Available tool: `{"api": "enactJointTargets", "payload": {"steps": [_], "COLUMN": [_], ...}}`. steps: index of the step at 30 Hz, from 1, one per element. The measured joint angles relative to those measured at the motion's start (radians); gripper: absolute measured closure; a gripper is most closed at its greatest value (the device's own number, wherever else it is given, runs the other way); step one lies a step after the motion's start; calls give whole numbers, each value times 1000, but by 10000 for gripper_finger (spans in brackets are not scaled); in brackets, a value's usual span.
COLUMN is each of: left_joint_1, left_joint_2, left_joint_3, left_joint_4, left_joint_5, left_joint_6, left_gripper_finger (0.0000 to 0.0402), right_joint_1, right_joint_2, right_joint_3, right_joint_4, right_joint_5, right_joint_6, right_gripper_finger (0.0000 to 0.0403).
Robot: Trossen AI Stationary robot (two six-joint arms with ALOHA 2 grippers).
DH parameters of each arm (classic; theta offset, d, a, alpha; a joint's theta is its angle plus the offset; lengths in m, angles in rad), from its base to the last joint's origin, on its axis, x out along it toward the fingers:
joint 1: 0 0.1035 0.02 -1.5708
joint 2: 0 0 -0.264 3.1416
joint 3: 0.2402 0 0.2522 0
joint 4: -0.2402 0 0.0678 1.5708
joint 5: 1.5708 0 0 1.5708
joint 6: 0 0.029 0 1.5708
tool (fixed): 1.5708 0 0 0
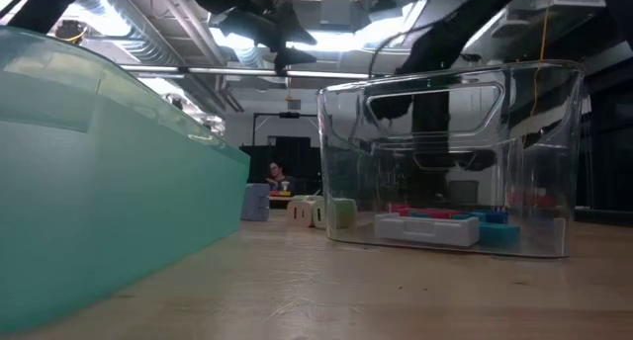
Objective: Pick & Place Office items
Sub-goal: Put the light blue digital clock into the transparent bin
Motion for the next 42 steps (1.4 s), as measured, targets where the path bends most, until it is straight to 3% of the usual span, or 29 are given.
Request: {"api": "enactJointTargets", "payload": {"steps": [8,13,16,21,27,34,42], "left_joint_1": [0,0,-9,-53,-180,-348,-479], "left_joint_2": [0,0,0,-8,-3,24,133], "left_joint_3": [0,0,0,0,1,1,1], "left_joint_4": [8,36,53,-85,-302,-265,-231], "left_joint_5": [0,0,2,16,-186,-463,-573], "left_joint_6": [0,-20,-23,240,490,630,750], "left_gripper_finger": [162,162,162,162,162,162,162], "right_joint_1": [33,18,3,5,0,-6,-49], "right_joint_2": [-80,-180,-241,-343,-461,-564,-633], "right_joint_3": [75,176,246,362,522,686,752], "right_joint_4": [-8,-6,-2,3,8,18,15], "right_joint_5": [286,440,454,478,487,459,293], "right_joint_6": [2,-177,-274,-468,-688,-953,-1085], "right_gripper_finger": [392,353,331,301,277,264,266]}}
